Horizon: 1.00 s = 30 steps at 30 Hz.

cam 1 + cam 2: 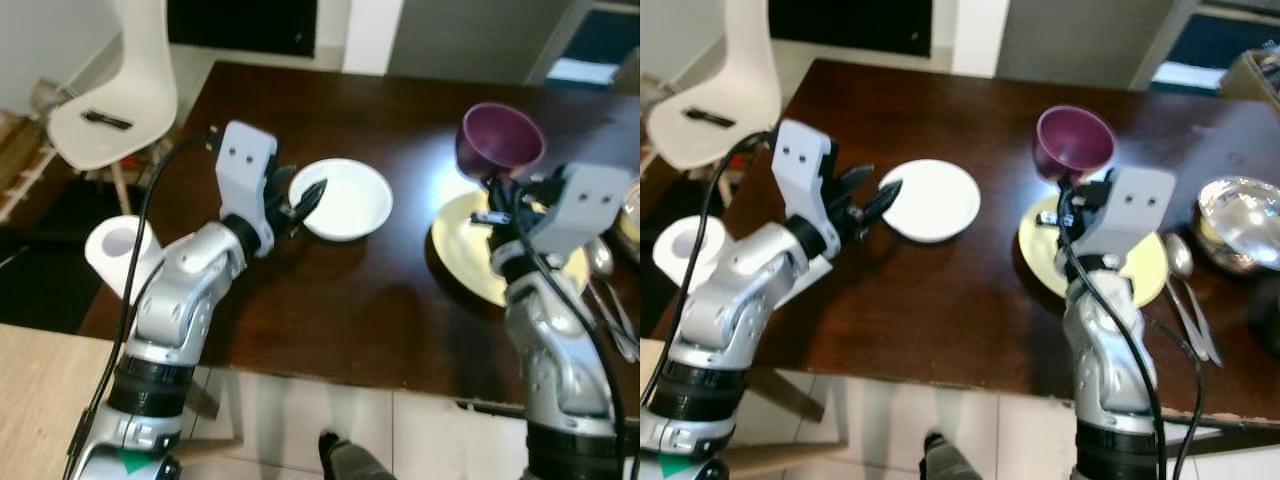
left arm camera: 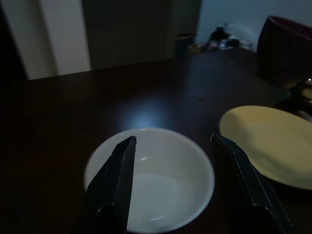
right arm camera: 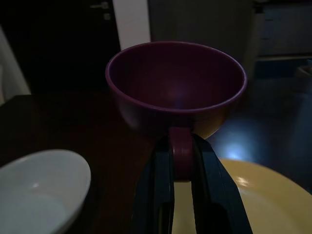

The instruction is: Setting the table

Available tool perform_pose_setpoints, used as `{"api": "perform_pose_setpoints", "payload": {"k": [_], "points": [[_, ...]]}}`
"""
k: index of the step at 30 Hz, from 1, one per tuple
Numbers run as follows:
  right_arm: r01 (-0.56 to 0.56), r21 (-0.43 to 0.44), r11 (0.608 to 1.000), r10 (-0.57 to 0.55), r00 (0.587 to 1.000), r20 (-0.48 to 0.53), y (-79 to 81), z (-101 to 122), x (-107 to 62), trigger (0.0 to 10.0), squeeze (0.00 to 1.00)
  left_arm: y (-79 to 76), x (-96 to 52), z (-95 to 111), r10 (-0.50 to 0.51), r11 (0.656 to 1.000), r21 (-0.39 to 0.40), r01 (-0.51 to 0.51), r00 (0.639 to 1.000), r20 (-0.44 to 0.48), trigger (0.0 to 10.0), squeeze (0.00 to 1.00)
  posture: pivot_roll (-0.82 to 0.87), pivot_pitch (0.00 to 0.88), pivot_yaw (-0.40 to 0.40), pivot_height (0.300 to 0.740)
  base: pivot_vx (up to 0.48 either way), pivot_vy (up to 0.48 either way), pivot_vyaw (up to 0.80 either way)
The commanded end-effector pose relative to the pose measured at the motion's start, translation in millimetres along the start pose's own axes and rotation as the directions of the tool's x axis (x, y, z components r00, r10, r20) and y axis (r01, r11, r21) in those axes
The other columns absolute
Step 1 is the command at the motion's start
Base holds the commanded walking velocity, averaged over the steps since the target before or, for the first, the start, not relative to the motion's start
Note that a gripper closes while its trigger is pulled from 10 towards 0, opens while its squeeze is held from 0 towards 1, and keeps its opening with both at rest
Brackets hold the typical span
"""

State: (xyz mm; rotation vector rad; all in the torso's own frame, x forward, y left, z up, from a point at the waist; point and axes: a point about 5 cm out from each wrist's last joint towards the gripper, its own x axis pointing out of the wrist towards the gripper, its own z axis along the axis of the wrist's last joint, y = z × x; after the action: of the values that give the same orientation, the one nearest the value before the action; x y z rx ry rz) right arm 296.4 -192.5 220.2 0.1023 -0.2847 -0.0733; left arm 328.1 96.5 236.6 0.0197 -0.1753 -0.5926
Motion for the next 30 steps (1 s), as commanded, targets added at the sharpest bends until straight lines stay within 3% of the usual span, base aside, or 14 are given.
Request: {"api": "perform_pose_setpoints", "payload": {"k": [1, 16, 22, 30], "points": [[-0.002, 0.008, 1.0, 0.002, 1.0, -0.006, 0.0, -2, -2.3, 10.0, 0.0, 0.3, -1.7, -6, 0.007, 1.0, -0.009, -0.007, 1.0, -0.019, 10.0, 0.0, -0.15, 0.111, 0.057, 0.74, 0.0, 0.0, -0.8], [-0.087, 0.018, 0.996, 0.087, 0.996, -0.013, 10.1, -3, -0.4, 10.0, 0.0, 4.4, -1.1, -5, 0.041, 0.999, -0.022, -0.041, 0.999, -0.003, 10.0, 0.0, -0.15, 0.097, 0.056, 0.74, 0.0, 0.0, -0.8], [-0.203, 0.04, 0.978, 0.203, 0.979, -0.004, 26.5, 0, 1.2, 10.0, 0.0, 13.6, -2.0, -6, 0.106, 0.994, -0.015, -0.106, 0.994, -0.01, 10.0, 0.0, -0.14, 0.097, 0.06, 0.74, 0.0, 0.0, 0.0], [-0.343, 0.146, 0.928, 0.345, 0.939, 0.013, 51.2, 3, 1.3, 10.0, 0.0, 25.3, -5.2, -7, 0.217, 0.976, 0.04, -0.216, 0.976, -0.013, 10.0, 0.0, -0.14, 0.103, 0.064, 0.74, 0.0, 0.0, 0.0]]}}
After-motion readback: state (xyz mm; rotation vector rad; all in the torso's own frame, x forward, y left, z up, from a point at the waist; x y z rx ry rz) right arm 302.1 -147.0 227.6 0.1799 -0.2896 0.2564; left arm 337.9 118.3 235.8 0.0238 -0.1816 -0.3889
